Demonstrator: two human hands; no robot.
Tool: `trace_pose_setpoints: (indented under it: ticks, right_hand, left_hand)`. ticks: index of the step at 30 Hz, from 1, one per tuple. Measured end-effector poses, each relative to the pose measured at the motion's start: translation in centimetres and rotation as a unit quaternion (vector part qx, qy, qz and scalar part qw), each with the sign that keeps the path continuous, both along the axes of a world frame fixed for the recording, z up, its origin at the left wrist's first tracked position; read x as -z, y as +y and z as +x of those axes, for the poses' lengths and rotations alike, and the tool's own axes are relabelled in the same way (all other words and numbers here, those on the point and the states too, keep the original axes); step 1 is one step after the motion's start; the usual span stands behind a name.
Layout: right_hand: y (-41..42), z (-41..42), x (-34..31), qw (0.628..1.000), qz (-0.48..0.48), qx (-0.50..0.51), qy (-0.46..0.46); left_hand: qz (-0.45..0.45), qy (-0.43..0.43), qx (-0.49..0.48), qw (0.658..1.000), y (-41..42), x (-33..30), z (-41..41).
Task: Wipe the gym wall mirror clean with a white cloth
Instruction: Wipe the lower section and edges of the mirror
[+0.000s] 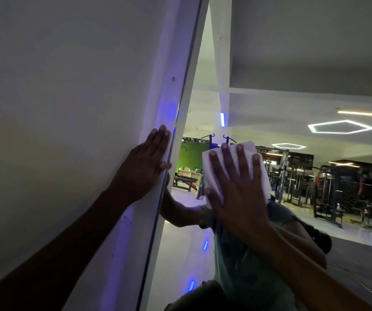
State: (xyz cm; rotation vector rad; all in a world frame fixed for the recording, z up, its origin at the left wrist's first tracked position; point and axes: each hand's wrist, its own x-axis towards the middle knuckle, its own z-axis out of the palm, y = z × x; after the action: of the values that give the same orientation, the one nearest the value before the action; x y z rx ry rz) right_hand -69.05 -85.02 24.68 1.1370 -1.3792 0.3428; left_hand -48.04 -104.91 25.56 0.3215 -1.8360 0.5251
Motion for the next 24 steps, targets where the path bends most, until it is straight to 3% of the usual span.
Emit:
trace_pose_setpoints:
  ticks: [5, 9, 14, 18, 21, 24]
  right_hand:
    - [5.9, -4.2, 0.3, 0.993, -0.089, 0.034, -0.064]
    - [2.0, -0.8, -2.1, 0.977, -0.160, 0.030, -0.136]
    - [-7.4, 6.4, -6.8, 0.997, -0.054, -0.062, -0.009]
    - [-7.4, 5.2, -12.6, 0.995, -0.033, -0.078, 0.058]
    - [-5.0, 2.8, -17.9, 0.997, -0.055, -0.048, 0.029]
    - [-5.6, 4.5, -17.4, 0.997, -0.063, -0.038, 0.010]
  left_hand:
    - [-0.003, -0.004, 0.008, 1.000, 0.0, 0.0, 0.0]
    - [0.002, -0.008, 0.014, 1.000, 0.3, -0.1, 0.1]
    - [0.004, -0.028, 0.046, 0.999, 0.1, -0.3, 0.3]
    - [0.023, -0.029, 0.036, 0.999, 0.4, -0.6, 0.7]
    - [0.028, -0.027, 0.033, 0.999, 0.7, -0.5, 0.7]
    - [0.022, -0.021, 0.039, 0.999, 0.8, -0.4, 0.6]
